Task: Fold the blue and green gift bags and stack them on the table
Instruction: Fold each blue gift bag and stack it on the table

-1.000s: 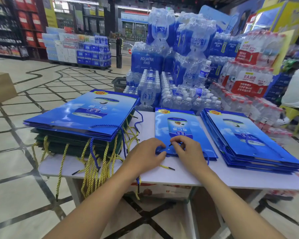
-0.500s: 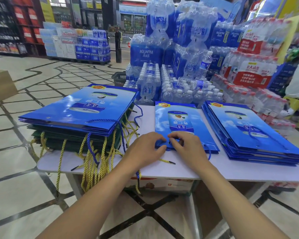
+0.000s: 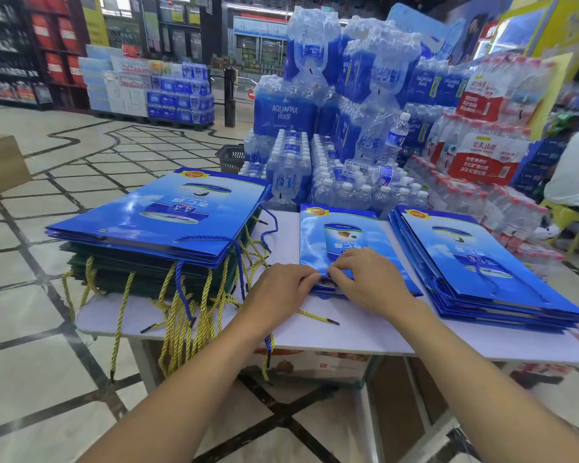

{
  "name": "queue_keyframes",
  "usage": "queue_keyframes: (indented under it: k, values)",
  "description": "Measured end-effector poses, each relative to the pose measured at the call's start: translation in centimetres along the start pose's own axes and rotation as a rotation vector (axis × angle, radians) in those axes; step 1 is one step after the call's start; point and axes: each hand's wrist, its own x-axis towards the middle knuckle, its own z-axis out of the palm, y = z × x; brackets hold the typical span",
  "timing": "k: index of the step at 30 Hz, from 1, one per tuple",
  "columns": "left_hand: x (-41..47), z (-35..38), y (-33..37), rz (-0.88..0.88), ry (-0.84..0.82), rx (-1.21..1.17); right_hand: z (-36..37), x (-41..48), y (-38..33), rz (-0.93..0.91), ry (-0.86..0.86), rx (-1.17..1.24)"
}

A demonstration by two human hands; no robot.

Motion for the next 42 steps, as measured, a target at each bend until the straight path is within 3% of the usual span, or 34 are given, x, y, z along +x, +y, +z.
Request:
queue_keyframes:
  k: [5, 9, 11, 14, 16, 20, 23, 34, 42]
  values:
    - [-0.3, -0.2, 0.2, 0.035, 0.068, 0.019, -1.1, 0.0, 0.1, -0.112, -0.081, -0.061]
    - [-0.4, -0.5, 0.5, 0.077, 0.173, -0.036, -2.5, -1.6, -0.6, -0.093, 0.291, 0.15]
    - [-0.4, -0.5, 0.6, 0.097, 0.23, -0.04, -2.8, -2.6, -1.7, 0.026, 0.315, 0.224]
    - [-0.5, -0.5, 0.5, 0.11, 0.284, -0.042, -2.5, -3.4, -3.7, 0.228, 0.098, 0.367]
    - [-0.5, -0.5, 0.5, 0.117, 0.297, -0.032, -2.1, -3.4, -4.8, 0.37, 0.024, 0.612]
    - [-0.6, -0.5, 0.4, 0.118, 0.296, -0.025, -1.2, -2.6, -6.0, 0.67, 0.034, 1.118]
    - [-0.6, -0.6, 0.3, 0.12, 0.295, -0.024, -0.8, -1.8, -6.5, 0.775, -0.043, 1.315]
    - [-0.6, -0.3, 0.1, 0.132, 0.265, 0.017, -1.3, -1.8, -5.4, 0.844, -0.178, 1.377]
    - [-0.8, -0.5, 0.3, 0.161, 0.251, 0.02, -1.7, -2.2, -5.2, 0.811, -0.164, 1.313]
